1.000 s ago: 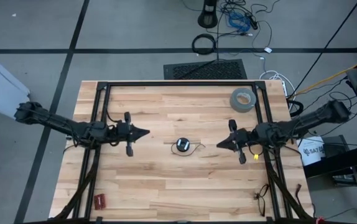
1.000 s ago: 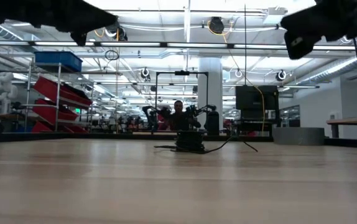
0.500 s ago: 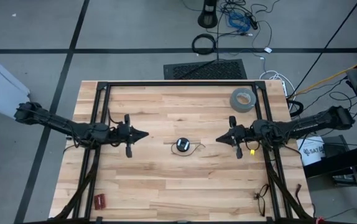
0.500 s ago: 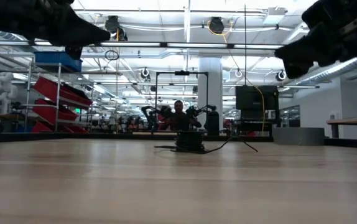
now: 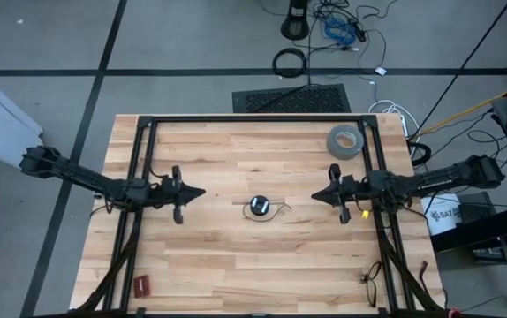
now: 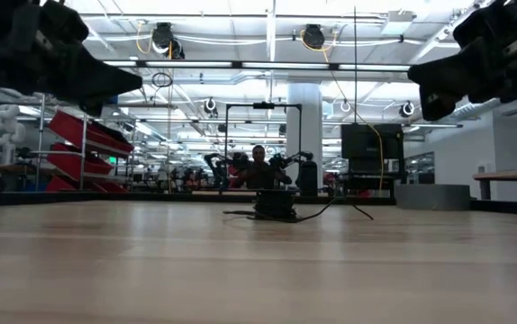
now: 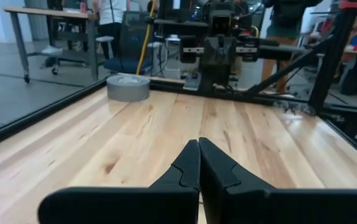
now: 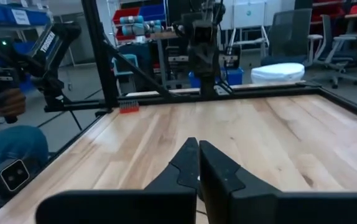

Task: Coil cords
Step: Return to Home Position

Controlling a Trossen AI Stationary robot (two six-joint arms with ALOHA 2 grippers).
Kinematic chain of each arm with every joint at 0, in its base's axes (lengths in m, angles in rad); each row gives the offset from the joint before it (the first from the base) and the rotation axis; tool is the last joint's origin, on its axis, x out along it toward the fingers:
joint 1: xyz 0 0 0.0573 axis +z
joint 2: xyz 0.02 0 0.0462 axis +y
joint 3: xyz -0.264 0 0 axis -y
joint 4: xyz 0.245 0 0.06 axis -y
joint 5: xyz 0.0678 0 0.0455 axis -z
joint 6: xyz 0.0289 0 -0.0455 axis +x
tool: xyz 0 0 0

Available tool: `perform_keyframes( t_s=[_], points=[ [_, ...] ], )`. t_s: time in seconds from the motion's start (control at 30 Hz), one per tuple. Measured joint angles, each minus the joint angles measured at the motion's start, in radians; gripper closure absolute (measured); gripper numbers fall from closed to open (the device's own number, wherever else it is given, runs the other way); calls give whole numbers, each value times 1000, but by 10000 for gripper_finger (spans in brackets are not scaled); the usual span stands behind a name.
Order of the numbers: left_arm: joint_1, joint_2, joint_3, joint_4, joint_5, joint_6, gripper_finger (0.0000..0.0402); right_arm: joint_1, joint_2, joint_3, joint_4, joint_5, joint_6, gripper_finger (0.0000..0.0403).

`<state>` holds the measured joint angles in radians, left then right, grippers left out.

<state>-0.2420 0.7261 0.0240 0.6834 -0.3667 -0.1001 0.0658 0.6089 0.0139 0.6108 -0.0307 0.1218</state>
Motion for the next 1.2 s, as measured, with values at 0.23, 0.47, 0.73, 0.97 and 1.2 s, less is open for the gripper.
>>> perform_keyframes(
  t_s=[0.23, 0.47, 0.73, 0.97, 1.2],
  points=[
    [0, -41, -16, 7, 46, 49, 402, -9, -43, 0, -40, 7, -20, 403],
    [0, -162, -16, -134, 47, 57, 402, -21, -78, 0, -98, 7, -18, 403],
    [0, -367, -16, -304, 34, 83, 402, -21, -129, 0, -145, 4, -8, 403],
    [0, -508, -17, -469, 33, 80, 402, -21, -198, 0, -183, 14, -10, 403],
    [0, -629, -17, -566, 43, 107, 402, -21, -242, 0, -202, 25, -11, 403]
  ],
)
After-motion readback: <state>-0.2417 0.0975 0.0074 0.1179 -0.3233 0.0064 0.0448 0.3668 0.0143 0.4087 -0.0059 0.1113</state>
